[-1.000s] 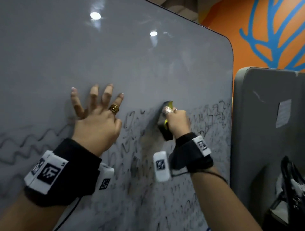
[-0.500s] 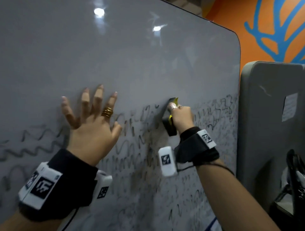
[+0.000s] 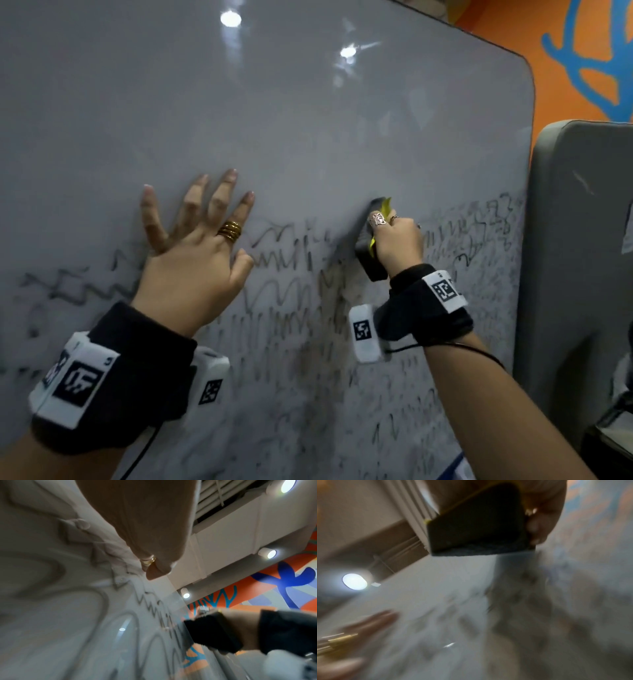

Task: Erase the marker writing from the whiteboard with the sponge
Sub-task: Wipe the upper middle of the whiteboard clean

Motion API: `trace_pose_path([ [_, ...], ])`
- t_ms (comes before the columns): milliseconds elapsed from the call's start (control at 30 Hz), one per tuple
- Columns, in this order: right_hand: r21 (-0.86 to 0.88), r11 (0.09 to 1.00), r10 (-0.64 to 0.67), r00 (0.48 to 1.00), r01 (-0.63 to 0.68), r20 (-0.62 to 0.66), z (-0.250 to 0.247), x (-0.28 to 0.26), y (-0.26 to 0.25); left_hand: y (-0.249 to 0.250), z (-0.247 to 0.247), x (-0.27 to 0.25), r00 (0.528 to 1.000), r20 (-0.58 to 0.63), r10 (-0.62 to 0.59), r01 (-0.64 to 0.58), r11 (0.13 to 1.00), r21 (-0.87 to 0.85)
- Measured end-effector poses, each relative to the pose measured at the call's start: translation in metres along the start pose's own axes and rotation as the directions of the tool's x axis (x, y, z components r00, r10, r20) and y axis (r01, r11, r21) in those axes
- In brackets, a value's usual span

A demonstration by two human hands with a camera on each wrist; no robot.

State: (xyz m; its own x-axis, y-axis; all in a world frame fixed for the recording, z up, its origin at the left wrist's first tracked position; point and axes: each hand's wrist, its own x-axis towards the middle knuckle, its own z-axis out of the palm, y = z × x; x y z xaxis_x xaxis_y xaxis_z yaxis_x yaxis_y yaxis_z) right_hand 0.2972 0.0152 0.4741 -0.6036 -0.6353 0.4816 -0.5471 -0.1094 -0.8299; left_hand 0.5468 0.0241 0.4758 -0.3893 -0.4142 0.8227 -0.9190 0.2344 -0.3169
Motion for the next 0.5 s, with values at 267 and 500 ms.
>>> trace_pose_path([
  [267,-0.015,0.947,-0.305,0.91,0.322,0.281,0.036,-0.08,-0.033,-0.005,-0.001,0.0,1.0,0.02,0.001,-0.001,0.999,0.037],
  [500,0.029,0.997,-0.08,0.994,0.078,0.072,0.026,-0.056,-0.026,-0.034,-0.021,-0.05,0.986,-0.129,-0.11,0.118,0.991,0.06],
])
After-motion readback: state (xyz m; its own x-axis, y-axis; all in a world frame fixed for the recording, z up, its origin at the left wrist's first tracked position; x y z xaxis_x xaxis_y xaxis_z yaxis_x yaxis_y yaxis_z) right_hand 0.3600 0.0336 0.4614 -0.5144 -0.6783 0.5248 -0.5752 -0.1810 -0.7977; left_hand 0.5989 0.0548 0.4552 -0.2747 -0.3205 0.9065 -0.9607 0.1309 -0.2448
